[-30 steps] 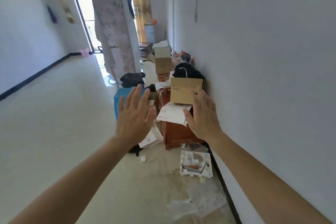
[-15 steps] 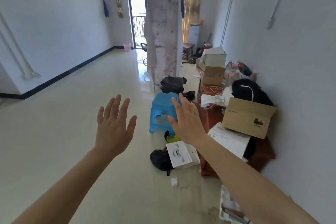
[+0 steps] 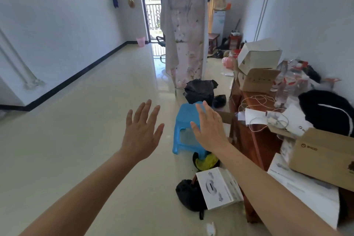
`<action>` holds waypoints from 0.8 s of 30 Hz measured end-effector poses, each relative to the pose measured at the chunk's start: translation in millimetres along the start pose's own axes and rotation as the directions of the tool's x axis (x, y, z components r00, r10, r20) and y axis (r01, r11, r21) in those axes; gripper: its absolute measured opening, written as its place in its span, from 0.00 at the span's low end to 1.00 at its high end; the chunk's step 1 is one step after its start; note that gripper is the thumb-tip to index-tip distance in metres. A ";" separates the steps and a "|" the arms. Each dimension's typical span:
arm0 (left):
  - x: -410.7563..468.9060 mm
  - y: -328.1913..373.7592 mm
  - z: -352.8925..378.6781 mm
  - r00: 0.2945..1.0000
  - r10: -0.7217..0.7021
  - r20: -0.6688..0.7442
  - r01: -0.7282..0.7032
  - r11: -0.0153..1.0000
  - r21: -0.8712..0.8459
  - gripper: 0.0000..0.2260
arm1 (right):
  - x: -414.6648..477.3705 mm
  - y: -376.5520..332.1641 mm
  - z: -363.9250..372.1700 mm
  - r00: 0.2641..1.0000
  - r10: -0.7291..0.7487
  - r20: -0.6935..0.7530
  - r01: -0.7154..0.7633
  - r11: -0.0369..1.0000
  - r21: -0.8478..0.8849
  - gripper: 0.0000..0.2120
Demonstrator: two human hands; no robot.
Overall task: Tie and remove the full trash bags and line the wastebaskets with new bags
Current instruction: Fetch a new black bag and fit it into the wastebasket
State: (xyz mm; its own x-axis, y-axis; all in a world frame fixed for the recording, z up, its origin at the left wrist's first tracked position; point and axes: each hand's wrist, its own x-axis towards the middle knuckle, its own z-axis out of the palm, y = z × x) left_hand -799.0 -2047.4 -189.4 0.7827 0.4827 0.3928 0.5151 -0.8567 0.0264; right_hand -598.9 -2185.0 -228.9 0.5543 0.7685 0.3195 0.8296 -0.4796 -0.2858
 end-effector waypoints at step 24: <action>542.8 -376.9 234.2 0.985 0.150 0.084 -0.145 0.988 -0.062 0.27 | 593.6 -10.3 229.5 0.992 0.124 0.027 -0.120 0.985 -0.127 0.30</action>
State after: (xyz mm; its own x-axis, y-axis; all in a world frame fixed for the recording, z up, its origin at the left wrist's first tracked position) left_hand -486.5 -1420.0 -201.4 0.8775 0.3624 0.3140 0.3736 -0.9272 0.0260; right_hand -293.7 -1626.7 -243.7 0.6513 0.7139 0.2574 0.7587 -0.6184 -0.2046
